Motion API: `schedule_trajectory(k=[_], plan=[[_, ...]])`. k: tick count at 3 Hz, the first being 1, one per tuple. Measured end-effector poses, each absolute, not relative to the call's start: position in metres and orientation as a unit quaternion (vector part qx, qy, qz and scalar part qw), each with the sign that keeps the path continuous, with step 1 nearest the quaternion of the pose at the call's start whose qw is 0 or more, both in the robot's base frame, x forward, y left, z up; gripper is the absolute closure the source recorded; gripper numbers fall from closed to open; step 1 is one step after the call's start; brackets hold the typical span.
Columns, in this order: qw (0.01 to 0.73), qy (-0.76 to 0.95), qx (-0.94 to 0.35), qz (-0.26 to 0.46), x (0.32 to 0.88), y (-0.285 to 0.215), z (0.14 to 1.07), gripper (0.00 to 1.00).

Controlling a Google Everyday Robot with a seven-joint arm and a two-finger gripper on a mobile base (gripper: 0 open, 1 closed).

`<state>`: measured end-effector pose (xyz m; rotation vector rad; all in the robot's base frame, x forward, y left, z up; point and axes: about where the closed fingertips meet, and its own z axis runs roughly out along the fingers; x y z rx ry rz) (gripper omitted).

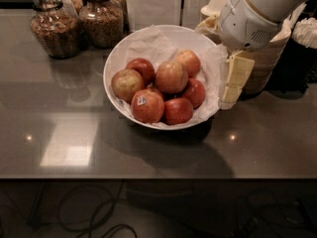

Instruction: Pick apple from white bowl

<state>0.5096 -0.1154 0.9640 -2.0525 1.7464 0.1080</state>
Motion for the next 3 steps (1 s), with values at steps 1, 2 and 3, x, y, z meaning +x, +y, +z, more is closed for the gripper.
schedule_trajectory(k=[1,2,3], plan=[[0.212,0.615,-0.758,0.050,0.518,-0.101,0.957,0.03],[0.208,0.601,-0.770,0.061,0.527,-0.090,0.950,0.05],[0.206,0.580,-0.785,0.072,0.538,-0.073,0.941,0.03]])
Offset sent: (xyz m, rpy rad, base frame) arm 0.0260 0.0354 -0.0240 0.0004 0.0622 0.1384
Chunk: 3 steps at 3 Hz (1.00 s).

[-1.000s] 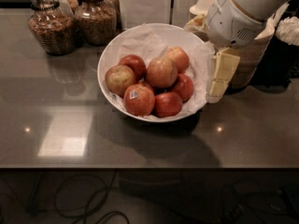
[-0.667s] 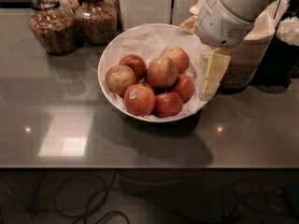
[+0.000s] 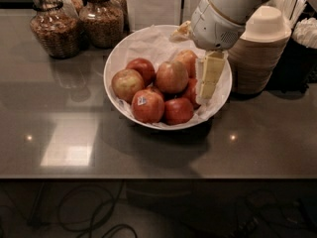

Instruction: Pick apple from white bowl

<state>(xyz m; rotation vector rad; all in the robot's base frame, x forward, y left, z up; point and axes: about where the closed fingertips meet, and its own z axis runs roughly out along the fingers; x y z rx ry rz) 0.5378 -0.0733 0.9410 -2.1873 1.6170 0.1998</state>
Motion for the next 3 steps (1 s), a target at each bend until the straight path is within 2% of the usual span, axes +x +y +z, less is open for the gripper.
schedule_trajectory(k=[2,3], plan=[[0.201,0.554,-0.803,0.084,0.561,-0.055,0.925,0.10],[0.199,0.546,-0.809,0.088,0.575,-0.050,0.922,0.09]])
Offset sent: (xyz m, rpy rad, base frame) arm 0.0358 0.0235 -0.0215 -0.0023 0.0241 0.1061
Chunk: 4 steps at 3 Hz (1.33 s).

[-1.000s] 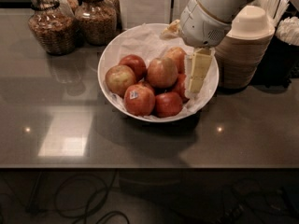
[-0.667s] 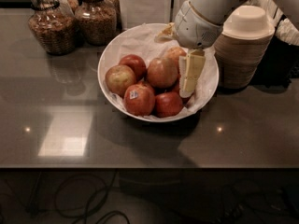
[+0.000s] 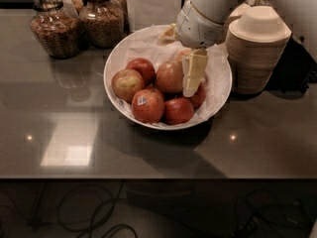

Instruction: Pick apple from white bowl

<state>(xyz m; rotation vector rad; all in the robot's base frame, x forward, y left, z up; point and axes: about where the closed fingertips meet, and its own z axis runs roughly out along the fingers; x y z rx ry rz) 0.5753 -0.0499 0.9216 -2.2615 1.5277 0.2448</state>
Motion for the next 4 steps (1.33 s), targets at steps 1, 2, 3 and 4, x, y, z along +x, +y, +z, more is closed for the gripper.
schedule_trajectory(k=[1,2,3,4], plan=[[0.200,0.542,-0.811,0.089,0.585,-0.048,0.920,0.10],[0.202,0.549,-0.806,0.090,0.589,-0.058,0.917,0.00],[0.205,0.556,-0.800,0.094,0.588,-0.065,0.917,0.00],[0.205,0.556,-0.800,0.094,0.588,-0.065,0.917,0.00]])
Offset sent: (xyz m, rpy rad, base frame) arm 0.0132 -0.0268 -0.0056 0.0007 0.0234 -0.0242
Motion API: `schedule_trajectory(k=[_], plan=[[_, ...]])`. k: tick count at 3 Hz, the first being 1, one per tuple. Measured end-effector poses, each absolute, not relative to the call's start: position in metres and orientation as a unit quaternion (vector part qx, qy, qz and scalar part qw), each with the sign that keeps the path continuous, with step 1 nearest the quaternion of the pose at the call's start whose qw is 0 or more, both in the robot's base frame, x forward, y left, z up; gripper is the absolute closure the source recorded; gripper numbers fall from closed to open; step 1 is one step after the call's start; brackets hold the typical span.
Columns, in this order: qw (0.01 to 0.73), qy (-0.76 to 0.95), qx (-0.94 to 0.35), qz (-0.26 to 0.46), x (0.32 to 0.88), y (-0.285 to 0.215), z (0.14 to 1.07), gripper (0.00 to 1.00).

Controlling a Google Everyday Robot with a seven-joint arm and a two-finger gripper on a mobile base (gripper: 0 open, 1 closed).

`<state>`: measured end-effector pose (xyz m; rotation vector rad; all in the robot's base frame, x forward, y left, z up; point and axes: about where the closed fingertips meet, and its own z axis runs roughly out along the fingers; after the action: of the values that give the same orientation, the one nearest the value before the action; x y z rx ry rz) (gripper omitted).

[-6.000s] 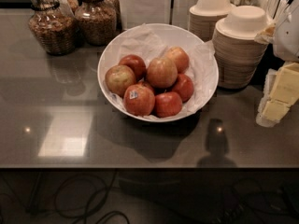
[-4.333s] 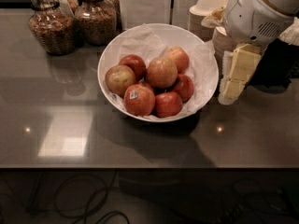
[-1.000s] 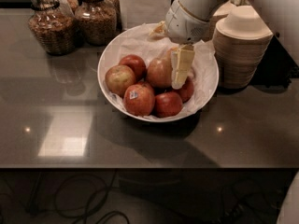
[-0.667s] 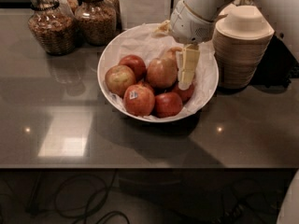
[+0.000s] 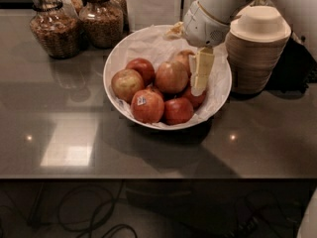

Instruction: Pick apple from white bowl

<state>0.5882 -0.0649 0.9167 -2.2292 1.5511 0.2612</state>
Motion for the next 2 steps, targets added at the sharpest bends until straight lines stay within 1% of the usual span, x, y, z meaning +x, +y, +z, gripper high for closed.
schedule_trajectory(k=[1,2], plan=[[0.188,0.552,-0.806,0.104,0.579,-0.060,0.903,0.14],[0.175,0.550,-0.809,0.111,0.571,-0.057,0.893,0.13]])
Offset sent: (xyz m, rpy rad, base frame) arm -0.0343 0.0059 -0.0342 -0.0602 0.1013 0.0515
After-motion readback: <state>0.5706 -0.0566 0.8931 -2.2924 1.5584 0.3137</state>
